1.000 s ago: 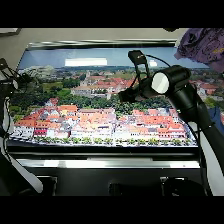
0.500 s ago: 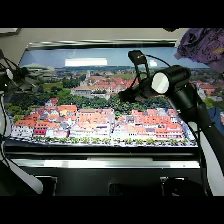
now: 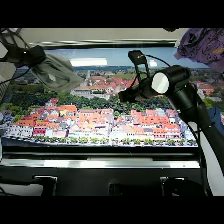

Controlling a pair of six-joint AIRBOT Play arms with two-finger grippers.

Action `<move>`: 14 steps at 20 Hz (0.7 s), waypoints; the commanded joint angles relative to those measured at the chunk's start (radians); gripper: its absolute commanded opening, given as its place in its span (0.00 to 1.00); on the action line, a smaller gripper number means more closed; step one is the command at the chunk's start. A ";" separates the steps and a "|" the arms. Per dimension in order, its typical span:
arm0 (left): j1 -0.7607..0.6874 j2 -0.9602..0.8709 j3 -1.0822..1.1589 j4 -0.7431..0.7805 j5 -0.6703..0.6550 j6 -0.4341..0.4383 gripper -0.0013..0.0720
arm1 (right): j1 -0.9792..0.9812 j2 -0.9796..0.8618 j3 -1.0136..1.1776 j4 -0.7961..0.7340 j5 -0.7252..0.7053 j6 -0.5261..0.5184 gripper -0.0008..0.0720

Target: Fold the clothes and pants, and hang the long-sleeved shirts on hangers.

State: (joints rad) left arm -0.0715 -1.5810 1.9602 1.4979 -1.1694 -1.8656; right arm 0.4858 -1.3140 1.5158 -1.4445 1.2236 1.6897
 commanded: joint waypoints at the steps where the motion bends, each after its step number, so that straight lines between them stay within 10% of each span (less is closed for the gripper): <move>1: -0.198 0.159 -0.100 -0.042 -0.140 -0.078 0.04 | 0.001 0.001 0.000 0.000 0.000 0.000 0.06; 12: -0.534 0.290 -0.873 -0.100 0.113 -0.330 0.06 | 0.001 0.001 0.000 0.001 -0.008 0.000 0.06; 14: -0.507 0.291 -0.896 -0.099 0.099 -0.330 0.36 | 0.001 0.001 0.000 0.000 -0.030 0.000 0.06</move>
State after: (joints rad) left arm -0.5732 -1.2957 1.1664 1.4155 -1.1206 -2.1452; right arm 0.4858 -1.3140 1.5158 -1.4441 1.2129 1.6897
